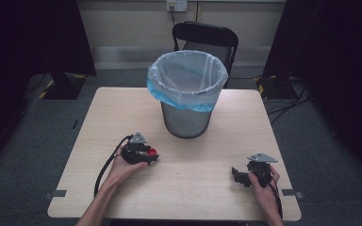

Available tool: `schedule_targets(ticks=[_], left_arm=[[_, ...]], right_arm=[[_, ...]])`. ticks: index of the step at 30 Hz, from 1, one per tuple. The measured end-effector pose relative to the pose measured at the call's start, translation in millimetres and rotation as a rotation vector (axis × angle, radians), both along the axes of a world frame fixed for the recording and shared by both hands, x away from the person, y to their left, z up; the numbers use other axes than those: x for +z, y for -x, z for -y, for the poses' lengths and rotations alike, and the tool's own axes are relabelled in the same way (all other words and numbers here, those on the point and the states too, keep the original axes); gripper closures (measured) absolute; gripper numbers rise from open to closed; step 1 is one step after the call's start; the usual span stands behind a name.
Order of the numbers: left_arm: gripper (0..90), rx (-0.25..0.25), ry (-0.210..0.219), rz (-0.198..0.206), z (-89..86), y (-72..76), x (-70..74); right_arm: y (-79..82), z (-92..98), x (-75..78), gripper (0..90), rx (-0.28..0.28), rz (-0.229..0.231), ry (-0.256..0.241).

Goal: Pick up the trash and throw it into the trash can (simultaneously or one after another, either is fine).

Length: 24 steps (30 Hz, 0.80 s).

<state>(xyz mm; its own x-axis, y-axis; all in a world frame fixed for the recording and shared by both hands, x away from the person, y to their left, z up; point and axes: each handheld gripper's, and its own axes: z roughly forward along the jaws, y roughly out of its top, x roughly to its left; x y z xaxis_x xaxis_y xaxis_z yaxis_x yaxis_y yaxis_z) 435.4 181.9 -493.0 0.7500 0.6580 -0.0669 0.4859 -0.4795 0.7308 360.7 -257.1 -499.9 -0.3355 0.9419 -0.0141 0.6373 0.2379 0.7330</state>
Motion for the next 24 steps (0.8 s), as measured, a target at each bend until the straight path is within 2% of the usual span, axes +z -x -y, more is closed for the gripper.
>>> schedule_targets(ticks=[2,4,5,9,11,17,19,21,24], left_arm=[[50.3,0.004,-0.033,0.031,1.3,1.8,-0.1],[52.3,0.008,-0.047,0.044,1.7,3.3,-0.2],[52.9,0.019,-0.038,0.044,2.3,3.8,-0.7],[54.0,0.010,-0.035,0.050,1.5,4.4,-1.1],[58.7,0.007,-0.042,0.050,0.6,4.0,-0.6],[59.0,0.012,-0.041,0.044,1.4,3.8,-0.1],[59.0,0.016,-0.026,0.033,-0.5,2.2,0.0],[59.2,0.025,0.031,0.003,-4.5,-0.5,-1.4],[59.2,0.038,0.034,0.001,-6.1,-1.3,-1.4]], right_arm=[[0.0,0.0,0.0,10.5,0.000,0.000,0.000],[0.0,0.0,0.0,10.5,0.000,0.000,0.000],[0.0,0.0,0.0,10.5,0.000,0.000,0.000],[0.0,0.0,0.0,10.5,0.000,0.000,0.001],[0.0,0.0,0.0,10.5,0.000,0.000,0.001],[0.0,0.0,0.0,10.5,0.000,0.000,0.000],[0.0,0.0,0.0,10.5,0.000,0.000,0.000],[0.0,0.0,0.0,10.5,-0.001,-0.001,0.000],[0.0,0.0,0.0,10.5,0.000,0.000,0.000]])
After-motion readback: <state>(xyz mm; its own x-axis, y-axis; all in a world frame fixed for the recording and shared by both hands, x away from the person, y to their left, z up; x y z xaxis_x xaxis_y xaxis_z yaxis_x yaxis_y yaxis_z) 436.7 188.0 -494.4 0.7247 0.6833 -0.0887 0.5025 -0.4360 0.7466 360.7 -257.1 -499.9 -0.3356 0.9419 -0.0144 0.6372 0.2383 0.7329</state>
